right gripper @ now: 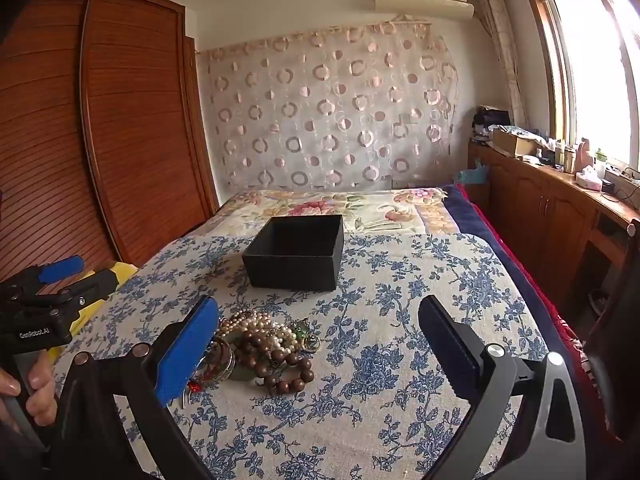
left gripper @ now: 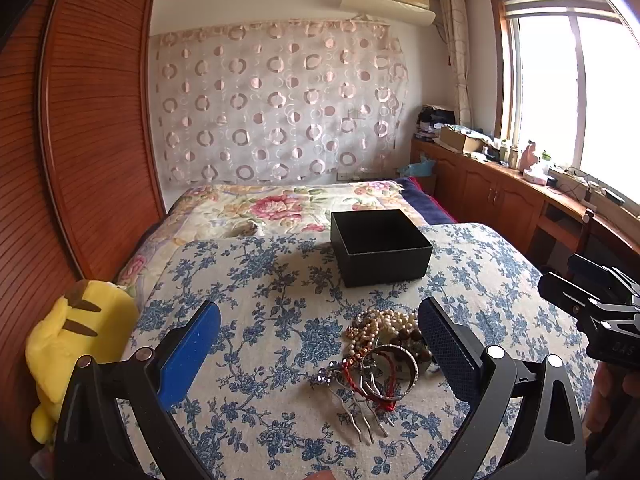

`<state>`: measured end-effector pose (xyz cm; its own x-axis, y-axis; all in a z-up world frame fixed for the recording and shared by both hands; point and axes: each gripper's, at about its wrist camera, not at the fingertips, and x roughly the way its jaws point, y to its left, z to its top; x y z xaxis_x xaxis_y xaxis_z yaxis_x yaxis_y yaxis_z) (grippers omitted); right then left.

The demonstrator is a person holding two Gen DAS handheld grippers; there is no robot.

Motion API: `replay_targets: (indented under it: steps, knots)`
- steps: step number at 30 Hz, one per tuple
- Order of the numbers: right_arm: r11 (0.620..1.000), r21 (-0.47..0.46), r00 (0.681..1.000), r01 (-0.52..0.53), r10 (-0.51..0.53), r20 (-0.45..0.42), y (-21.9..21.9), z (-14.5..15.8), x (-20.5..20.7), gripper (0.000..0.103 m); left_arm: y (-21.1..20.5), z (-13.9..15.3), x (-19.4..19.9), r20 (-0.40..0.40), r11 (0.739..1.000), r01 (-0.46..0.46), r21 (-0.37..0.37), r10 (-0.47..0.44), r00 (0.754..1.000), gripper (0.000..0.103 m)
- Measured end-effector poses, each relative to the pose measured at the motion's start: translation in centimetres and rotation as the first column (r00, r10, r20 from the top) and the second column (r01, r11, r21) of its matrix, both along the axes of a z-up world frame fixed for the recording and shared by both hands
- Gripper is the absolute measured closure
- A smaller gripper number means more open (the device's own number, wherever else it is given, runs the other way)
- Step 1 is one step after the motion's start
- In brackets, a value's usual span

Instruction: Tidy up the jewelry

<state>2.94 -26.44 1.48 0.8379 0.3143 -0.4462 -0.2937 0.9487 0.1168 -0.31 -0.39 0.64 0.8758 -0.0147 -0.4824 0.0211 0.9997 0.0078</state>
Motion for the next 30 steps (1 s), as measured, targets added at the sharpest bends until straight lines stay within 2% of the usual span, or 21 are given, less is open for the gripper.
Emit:
replay_targets:
  steps: [30]
  knots:
    - [1.0,0.001,1.0,-0.001,0.001,0.001,0.11,-0.03,0.0,0.002,-0.49,0.27,-0.06,0.003,1.0,0.008,-0.002,-0.008,1.0,0.008]
